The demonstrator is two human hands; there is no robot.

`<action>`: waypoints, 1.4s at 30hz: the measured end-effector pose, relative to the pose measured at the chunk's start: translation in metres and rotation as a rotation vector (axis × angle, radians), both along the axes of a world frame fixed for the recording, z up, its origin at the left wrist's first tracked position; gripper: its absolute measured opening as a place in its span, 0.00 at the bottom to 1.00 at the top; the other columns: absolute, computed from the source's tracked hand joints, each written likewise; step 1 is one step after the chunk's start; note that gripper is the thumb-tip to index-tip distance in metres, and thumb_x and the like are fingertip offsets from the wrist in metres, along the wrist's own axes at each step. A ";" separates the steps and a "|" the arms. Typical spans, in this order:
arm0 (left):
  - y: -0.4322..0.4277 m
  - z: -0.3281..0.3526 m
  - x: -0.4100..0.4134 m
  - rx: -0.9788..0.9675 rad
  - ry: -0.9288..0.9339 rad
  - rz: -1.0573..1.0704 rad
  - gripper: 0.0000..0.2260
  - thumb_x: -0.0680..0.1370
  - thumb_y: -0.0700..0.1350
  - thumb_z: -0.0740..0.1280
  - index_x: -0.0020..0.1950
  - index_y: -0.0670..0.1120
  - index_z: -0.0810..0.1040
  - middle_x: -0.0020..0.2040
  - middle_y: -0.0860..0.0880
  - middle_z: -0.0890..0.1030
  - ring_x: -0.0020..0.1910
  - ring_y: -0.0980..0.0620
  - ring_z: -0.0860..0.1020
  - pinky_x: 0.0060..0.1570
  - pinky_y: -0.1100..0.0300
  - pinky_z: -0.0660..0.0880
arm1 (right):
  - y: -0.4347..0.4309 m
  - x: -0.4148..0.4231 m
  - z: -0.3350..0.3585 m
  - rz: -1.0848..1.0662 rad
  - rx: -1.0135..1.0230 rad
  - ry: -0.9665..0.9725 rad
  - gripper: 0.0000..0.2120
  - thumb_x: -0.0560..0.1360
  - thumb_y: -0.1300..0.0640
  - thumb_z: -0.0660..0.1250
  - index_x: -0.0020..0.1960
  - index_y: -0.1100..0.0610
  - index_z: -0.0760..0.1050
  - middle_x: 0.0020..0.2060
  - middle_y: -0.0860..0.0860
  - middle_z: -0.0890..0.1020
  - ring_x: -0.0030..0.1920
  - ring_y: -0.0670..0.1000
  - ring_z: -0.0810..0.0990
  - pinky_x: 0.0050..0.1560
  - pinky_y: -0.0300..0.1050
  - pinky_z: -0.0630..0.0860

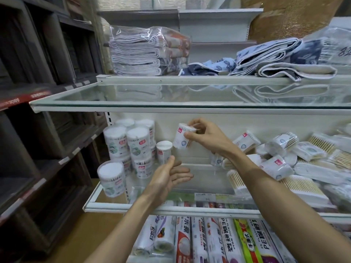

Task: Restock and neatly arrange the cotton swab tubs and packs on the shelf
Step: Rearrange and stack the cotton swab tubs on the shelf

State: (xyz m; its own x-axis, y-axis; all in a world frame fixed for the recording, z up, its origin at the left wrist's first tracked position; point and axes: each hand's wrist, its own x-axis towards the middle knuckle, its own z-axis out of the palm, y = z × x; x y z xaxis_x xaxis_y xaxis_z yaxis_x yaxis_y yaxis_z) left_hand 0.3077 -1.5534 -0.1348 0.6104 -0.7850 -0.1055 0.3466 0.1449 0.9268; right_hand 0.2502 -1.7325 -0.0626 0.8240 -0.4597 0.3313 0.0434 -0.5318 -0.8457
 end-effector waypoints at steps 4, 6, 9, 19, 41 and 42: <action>0.009 -0.004 0.010 -0.016 -0.011 0.045 0.22 0.84 0.51 0.57 0.69 0.33 0.69 0.54 0.33 0.83 0.49 0.39 0.85 0.50 0.54 0.83 | 0.016 0.033 0.003 -0.003 -0.194 -0.030 0.16 0.74 0.57 0.74 0.60 0.54 0.77 0.52 0.53 0.83 0.46 0.50 0.83 0.52 0.47 0.80; 0.013 -0.004 0.014 -0.019 -0.035 0.044 0.22 0.84 0.50 0.57 0.69 0.34 0.69 0.53 0.34 0.83 0.49 0.39 0.85 0.49 0.55 0.83 | 0.024 0.048 0.001 0.000 -0.257 -0.035 0.16 0.74 0.56 0.74 0.60 0.56 0.77 0.50 0.54 0.83 0.46 0.52 0.83 0.52 0.50 0.80; 0.019 -0.005 0.017 -0.017 -0.083 0.019 0.19 0.84 0.50 0.57 0.67 0.36 0.70 0.53 0.34 0.83 0.50 0.40 0.85 0.50 0.56 0.82 | 0.031 0.063 -0.004 0.001 -0.329 -0.002 0.17 0.73 0.52 0.74 0.59 0.55 0.77 0.50 0.54 0.83 0.47 0.53 0.82 0.53 0.54 0.80; 0.017 -0.009 0.017 -0.011 -0.139 -0.044 0.13 0.84 0.48 0.58 0.60 0.41 0.74 0.53 0.34 0.83 0.51 0.39 0.84 0.52 0.54 0.82 | 0.030 0.066 -0.009 -0.010 -0.449 -0.011 0.16 0.73 0.53 0.73 0.59 0.56 0.76 0.52 0.56 0.80 0.45 0.53 0.82 0.52 0.54 0.80; -0.005 -0.022 0.013 -0.004 -0.170 0.003 0.14 0.83 0.46 0.60 0.64 0.38 0.73 0.56 0.35 0.80 0.53 0.38 0.83 0.55 0.53 0.80 | -0.029 -0.015 -0.004 -0.459 -0.855 0.556 0.20 0.76 0.44 0.66 0.63 0.54 0.75 0.60 0.58 0.77 0.57 0.63 0.79 0.59 0.54 0.75; -0.007 -0.022 0.010 -0.001 -0.175 0.000 0.14 0.84 0.46 0.60 0.64 0.38 0.73 0.56 0.34 0.80 0.54 0.38 0.83 0.55 0.53 0.80 | -0.031 -0.020 -0.008 -0.466 -0.879 0.641 0.21 0.76 0.44 0.66 0.64 0.55 0.74 0.60 0.59 0.77 0.57 0.63 0.79 0.59 0.55 0.75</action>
State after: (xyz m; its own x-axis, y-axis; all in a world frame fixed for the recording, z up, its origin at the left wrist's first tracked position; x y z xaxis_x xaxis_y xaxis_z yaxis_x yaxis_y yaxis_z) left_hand 0.3182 -1.5600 -0.1566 0.6191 -0.7853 0.0035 0.1798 0.1460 0.9728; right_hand 0.2303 -1.7639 -0.0705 0.7682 -0.5800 0.2712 -0.6072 -0.7942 0.0216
